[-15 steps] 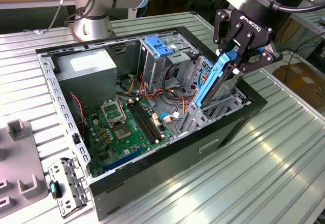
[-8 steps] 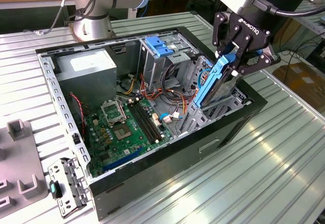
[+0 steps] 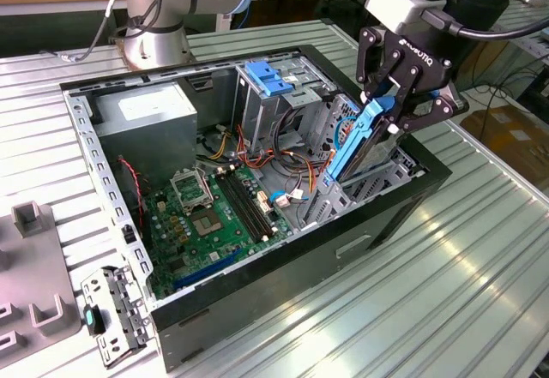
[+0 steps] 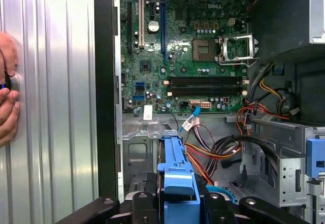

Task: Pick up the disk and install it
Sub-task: 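Insert the disk into the insertion slot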

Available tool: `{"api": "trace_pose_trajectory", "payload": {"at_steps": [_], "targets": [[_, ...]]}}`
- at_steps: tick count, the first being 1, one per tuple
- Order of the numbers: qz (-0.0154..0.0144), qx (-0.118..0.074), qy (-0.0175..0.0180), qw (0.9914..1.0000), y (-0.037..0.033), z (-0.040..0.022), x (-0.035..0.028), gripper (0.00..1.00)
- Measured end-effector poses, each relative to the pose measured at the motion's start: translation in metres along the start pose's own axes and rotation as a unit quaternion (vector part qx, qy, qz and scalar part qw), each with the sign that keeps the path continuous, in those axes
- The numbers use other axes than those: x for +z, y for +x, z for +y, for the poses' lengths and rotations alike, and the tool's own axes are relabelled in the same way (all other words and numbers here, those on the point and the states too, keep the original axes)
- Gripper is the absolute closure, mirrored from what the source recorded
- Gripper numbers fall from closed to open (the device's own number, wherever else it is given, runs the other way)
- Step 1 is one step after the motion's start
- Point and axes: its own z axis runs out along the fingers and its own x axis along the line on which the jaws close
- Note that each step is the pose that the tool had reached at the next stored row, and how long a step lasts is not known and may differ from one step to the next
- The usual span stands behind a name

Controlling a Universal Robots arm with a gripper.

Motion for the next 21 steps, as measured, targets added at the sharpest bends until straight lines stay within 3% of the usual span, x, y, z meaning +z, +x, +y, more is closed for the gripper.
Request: {"api": "trace_pose_trajectory", "payload": {"at_steps": [15, 21], "targets": [[0.0004, 0.0, 0.0, 1.0, 0.0, 0.0, 0.0002, 0.63], [0.0004, 0.0, 0.0, 1.0, 0.0007, 0.0001, 0.0132, 0.63]]}}
